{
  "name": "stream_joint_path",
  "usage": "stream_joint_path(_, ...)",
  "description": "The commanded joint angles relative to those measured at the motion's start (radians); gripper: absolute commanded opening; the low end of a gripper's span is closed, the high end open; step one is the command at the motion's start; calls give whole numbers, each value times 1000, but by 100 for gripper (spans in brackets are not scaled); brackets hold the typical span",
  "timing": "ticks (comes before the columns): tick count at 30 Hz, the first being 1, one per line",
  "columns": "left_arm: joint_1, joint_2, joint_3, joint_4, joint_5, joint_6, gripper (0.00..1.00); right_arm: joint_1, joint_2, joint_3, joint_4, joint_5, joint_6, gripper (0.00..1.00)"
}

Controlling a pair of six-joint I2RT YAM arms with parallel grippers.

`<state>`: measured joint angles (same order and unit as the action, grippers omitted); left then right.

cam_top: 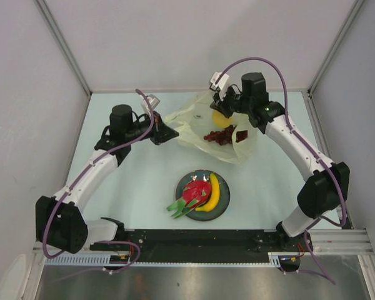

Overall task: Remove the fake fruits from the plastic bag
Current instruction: Take out the fake fruit from the plastic bag, then place the fake fruit on the plate.

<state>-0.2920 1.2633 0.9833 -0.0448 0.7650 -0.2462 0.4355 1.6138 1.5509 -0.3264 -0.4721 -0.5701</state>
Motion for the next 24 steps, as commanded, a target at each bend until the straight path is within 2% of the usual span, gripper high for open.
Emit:
stream_joint_path(1, 5, 21, 78, 82, 20, -50, 0, 17, -11, -3, 31, -232, 355, 0)
stream_joint_path(3, 5, 28, 90, 83, 10, -56, 0, 51, -26, 26, 53, -255, 430, 0)
stream_joint_path(7, 5, 39, 98, 79, -12, -47, 0, 113, -84, 101, 29, -240, 464, 0)
stream_joint_path(11, 5, 47, 114, 66, -20, -31, 0, 138, -169, 81, -92, -241, 460, 0)
stream_joint_path(16, 4, 51, 135, 59, -26, -10, 0, 147, -333, -127, -365, -257, 287, 0)
stream_joint_path(17, 4, 51, 137, 57, -24, -7, 0, 149, -388, -209, -382, -249, 286, 0)
stream_joint_path(21, 5, 54, 134, 52, -33, -2, 0, 239, -457, -339, -401, -95, 320, 0)
stream_joint_path(24, 5, 53, 120, 59, -39, -28, 0, 276, -486, -431, -373, -42, 312, 0)
